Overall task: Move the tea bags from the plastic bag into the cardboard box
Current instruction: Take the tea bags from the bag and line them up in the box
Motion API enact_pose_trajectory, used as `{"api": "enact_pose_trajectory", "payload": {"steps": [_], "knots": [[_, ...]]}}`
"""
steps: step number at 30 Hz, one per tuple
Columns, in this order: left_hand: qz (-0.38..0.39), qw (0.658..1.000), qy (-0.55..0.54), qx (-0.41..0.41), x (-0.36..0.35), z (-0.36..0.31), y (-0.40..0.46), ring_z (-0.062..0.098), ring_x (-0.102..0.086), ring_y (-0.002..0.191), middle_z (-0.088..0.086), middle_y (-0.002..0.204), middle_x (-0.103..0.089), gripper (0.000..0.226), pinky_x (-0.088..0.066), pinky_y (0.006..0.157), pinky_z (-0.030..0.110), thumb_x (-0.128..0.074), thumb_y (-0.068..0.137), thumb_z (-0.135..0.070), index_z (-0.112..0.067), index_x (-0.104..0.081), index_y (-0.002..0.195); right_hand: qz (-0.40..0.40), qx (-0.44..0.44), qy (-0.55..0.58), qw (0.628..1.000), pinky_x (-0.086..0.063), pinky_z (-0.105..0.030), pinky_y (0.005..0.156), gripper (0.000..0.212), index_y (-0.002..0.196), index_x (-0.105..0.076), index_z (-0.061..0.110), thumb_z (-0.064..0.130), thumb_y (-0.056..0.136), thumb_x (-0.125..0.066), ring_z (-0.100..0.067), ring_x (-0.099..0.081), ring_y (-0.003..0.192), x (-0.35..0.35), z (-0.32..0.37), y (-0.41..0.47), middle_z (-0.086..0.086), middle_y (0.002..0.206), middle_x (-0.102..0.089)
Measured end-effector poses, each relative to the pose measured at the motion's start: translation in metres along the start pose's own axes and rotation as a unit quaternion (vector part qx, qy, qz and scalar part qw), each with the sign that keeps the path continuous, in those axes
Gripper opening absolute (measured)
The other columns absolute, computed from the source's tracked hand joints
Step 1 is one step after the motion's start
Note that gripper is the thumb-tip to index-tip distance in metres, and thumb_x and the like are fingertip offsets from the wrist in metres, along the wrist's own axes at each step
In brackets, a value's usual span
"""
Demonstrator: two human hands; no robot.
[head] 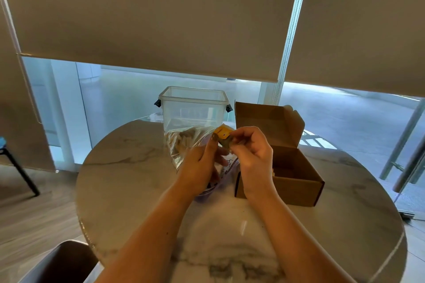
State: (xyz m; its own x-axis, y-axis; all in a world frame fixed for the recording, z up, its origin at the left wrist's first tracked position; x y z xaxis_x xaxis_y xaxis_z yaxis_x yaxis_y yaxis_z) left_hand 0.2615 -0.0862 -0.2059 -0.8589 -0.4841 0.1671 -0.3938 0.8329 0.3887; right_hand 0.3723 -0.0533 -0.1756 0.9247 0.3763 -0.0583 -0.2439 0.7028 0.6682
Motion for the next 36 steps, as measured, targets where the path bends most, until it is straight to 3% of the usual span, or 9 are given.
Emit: {"api": "enact_pose_trajectory", "payload": {"steps": [7,11,13,16,20,24,30,33,36], "knots": [[-0.092,0.991,-0.084,-0.041,0.011,-0.008,0.004,0.014,-0.063,0.059,0.000,0.075,-0.067,0.016,-0.053,0.057,0.021,-0.047,0.096,-0.018,-0.012,-0.061,0.093,0.011,-0.050,-0.015,0.999,-0.053,-0.018,0.068,0.037,0.081,-0.060,0.019,-0.017,0.080,-0.052,-0.002,-0.059,0.072,-0.001,-0.011,0.000,0.011,0.073,-0.061],[-0.130,0.989,-0.026,-0.060,0.017,-0.003,0.006,0.012,-0.065,0.067,0.003,0.080,-0.067,0.013,-0.050,0.060,0.013,-0.051,0.095,-0.018,-0.012,-0.061,0.090,0.018,-0.050,-0.040,0.998,-0.051,-0.012,0.062,0.037,0.105,-0.049,0.022,-0.008,0.085,-0.056,0.002,-0.061,0.069,0.001,-0.007,0.004,0.003,0.087,-0.059],[-0.138,0.978,0.081,-0.131,0.020,-0.005,0.007,0.009,-0.060,0.072,-0.001,0.083,-0.062,0.011,-0.046,0.065,0.010,-0.051,0.095,-0.016,-0.015,-0.058,0.087,0.013,-0.042,-0.075,0.996,-0.051,-0.010,0.065,0.040,0.115,-0.046,0.025,0.003,0.086,-0.062,0.001,-0.062,0.078,0.007,-0.006,0.007,0.004,0.098,-0.058],[-0.091,0.950,0.212,-0.213,0.017,0.000,0.012,0.006,-0.054,0.077,-0.005,0.084,-0.056,0.013,-0.044,0.069,0.013,-0.049,0.093,-0.019,-0.014,-0.059,0.086,0.045,-0.034,-0.186,0.981,-0.049,-0.018,0.074,0.028,0.102,-0.056,0.033,0.013,0.085,-0.065,-0.009,-0.058,0.090,0.011,-0.010,0.011,0.009,0.099,-0.058],[-0.074,0.939,0.244,-0.231,0.016,0.005,0.016,0.004,-0.053,0.079,-0.010,0.085,-0.054,0.016,-0.046,0.073,0.020,-0.049,0.089,-0.025,-0.016,-0.061,0.085,0.085,-0.074,-0.222,0.969,-0.046,-0.017,0.070,0.024,0.076,-0.063,0.035,0.013,0.085,-0.066,-0.007,-0.058,0.080,0.013,-0.016,0.012,0.014,0.084,-0.062],[-0.095,0.929,0.238,-0.268,0.015,-0.002,0.013,-0.004,-0.050,0.077,-0.014,0.083,-0.053,0.008,-0.040,0.072,0.006,-0.060,0.087,-0.015,-0.013,-0.067,0.084,0.055,-0.122,-0.201,0.970,-0.052,-0.018,0.066,0.019,0.078,-0.065,0.030,0.013,0.085,-0.066,-0.008,-0.059,0.068,0.019,-0.016,0.015,0.010,0.078,-0.063],[-0.099,0.938,0.221,-0.246,0.012,-0.004,0.011,0.008,-0.056,0.077,-0.010,0.086,-0.059,0.008,-0.048,0.072,0.022,-0.061,0.088,-0.018,-0.013,-0.068,0.090,0.103,-0.181,-0.183,0.961,-0.055,-0.020,0.057,0.013,0.083,-0.065,0.021,0.008,0.085,-0.065,-0.010,-0.060,0.056,0.021,-0.014,0.012,-0.001,0.075,-0.063],[-0.062,0.965,0.165,-0.192,0.005,-0.005,0.009,0.005,-0.058,0.081,-0.015,0.091,-0.058,0.020,-0.048,0.070,0.014,-0.058,0.091,-0.021,-0.020,-0.062,0.110,0.061,-0.191,-0.169,0.965,-0.056,-0.022,0.055,0.021,0.082,-0.061,0.022,0.003,0.088,-0.060,-0.011,-0.062,0.056,0.036,-0.014,0.019,-0.002,0.074,-0.064],[-0.003,0.958,0.212,-0.192,-0.006,-0.004,0.005,0.001,-0.056,0.081,-0.017,0.088,-0.056,0.020,-0.047,0.073,0.015,-0.058,0.091,-0.019,-0.025,-0.062,0.110,-0.033,-0.196,-0.157,0.967,-0.056,-0.021,0.054,0.017,0.082,-0.059,0.020,0.004,0.088,-0.060,-0.012,-0.063,0.058,0.065,-0.017,0.032,-0.004,0.076,-0.064]]}}
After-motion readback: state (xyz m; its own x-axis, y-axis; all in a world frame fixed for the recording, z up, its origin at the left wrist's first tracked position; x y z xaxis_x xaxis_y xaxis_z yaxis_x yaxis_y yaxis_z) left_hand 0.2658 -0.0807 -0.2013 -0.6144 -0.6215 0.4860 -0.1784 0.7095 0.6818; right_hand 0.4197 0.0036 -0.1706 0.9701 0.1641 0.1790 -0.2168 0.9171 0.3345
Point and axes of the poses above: each hand's wrist, its own y-axis towards the middle knuckle, its own x-axis out of the back of the hand, z = x × y, the point moved 4 cm from there along y, towards the middle knuckle
